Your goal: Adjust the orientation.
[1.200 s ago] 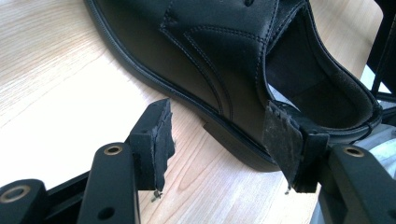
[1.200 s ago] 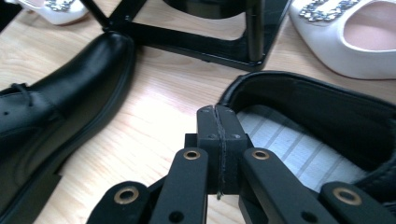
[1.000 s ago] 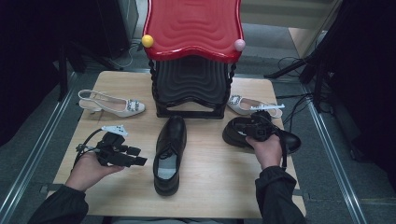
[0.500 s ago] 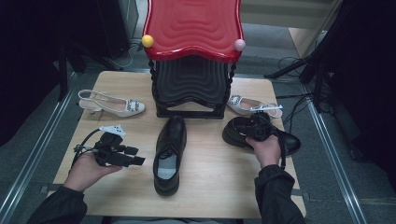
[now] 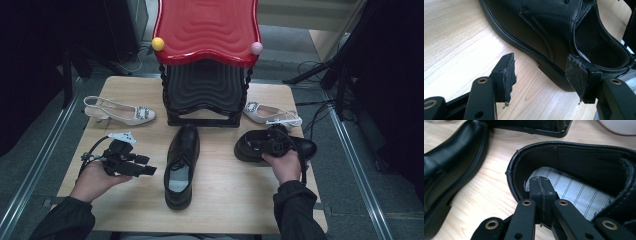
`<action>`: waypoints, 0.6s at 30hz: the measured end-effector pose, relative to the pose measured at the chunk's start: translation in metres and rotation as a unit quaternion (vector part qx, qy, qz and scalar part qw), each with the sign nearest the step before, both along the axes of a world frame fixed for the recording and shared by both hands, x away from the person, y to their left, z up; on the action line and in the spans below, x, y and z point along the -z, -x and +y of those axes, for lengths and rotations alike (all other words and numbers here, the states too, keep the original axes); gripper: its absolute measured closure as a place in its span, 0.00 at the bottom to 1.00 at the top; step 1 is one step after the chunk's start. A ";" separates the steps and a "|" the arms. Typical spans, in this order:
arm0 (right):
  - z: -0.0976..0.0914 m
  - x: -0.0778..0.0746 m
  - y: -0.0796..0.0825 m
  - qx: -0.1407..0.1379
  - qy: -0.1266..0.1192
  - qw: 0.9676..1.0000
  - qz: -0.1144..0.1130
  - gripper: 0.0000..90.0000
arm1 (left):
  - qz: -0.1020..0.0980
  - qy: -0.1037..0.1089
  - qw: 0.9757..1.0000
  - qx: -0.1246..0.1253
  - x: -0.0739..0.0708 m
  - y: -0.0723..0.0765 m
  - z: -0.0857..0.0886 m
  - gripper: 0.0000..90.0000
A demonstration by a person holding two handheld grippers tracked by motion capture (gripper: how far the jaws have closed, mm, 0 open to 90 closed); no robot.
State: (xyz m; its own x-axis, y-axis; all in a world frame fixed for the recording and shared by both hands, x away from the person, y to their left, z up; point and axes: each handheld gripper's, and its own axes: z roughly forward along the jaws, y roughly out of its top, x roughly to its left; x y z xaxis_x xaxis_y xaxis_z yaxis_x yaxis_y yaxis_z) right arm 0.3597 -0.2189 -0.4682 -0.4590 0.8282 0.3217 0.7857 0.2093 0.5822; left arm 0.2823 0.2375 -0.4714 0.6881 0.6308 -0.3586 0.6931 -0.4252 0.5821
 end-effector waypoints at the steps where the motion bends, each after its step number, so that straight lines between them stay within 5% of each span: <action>1: 0.000 -0.001 0.001 -0.002 0.000 1.000 -0.001 1.00 | 0.000 0.002 1.000 0.001 0.000 -0.001 0.000 0.45; 18: 0.016 -0.004 0.020 -0.029 -0.009 1.000 0.007 1.00 | -0.002 0.000 1.000 0.005 0.000 -0.006 -0.002 0.45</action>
State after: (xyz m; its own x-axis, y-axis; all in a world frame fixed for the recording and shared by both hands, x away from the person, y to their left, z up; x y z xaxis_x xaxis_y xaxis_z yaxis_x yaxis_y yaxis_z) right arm 0.3397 -0.2032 -0.4645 -0.5020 0.7942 0.3425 0.7806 0.2455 0.5748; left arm 0.2882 0.2350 -0.4714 0.6953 0.6241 -0.3564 0.6872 -0.4319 0.5842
